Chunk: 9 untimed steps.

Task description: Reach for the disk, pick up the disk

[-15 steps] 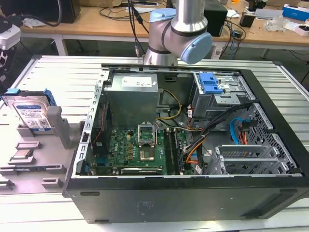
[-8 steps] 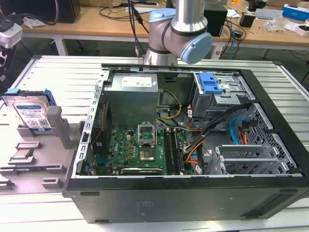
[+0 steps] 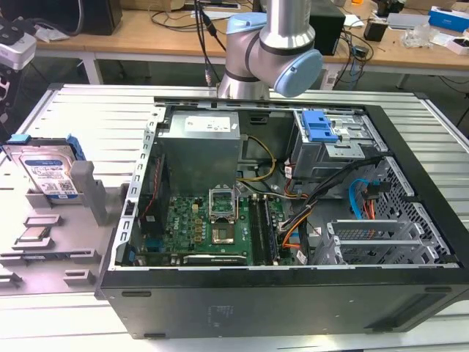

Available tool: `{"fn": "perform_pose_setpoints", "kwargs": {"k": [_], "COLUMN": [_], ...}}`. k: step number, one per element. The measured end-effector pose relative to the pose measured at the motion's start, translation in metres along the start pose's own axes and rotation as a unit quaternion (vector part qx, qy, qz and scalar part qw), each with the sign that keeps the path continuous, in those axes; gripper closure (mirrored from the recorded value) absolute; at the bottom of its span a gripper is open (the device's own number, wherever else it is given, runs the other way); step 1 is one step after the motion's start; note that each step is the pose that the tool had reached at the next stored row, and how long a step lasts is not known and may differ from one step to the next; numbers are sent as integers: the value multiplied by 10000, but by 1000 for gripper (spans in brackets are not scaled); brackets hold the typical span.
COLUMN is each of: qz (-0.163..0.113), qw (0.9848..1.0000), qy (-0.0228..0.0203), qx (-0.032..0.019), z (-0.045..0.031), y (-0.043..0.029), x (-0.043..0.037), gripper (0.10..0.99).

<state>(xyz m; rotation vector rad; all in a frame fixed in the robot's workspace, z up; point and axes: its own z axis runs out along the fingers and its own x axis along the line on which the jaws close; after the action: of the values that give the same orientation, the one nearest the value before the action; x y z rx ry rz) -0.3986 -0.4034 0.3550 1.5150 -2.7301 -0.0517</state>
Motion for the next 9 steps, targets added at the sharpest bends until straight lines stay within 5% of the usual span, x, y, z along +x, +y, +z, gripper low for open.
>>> {"fn": "perform_pose_setpoints", "kwargs": {"k": [9], "qz": [-435], "qw": [9991], "qy": [17], "qx": [0], "z": [0], "y": [0], "x": [0], "gripper": [980]}}
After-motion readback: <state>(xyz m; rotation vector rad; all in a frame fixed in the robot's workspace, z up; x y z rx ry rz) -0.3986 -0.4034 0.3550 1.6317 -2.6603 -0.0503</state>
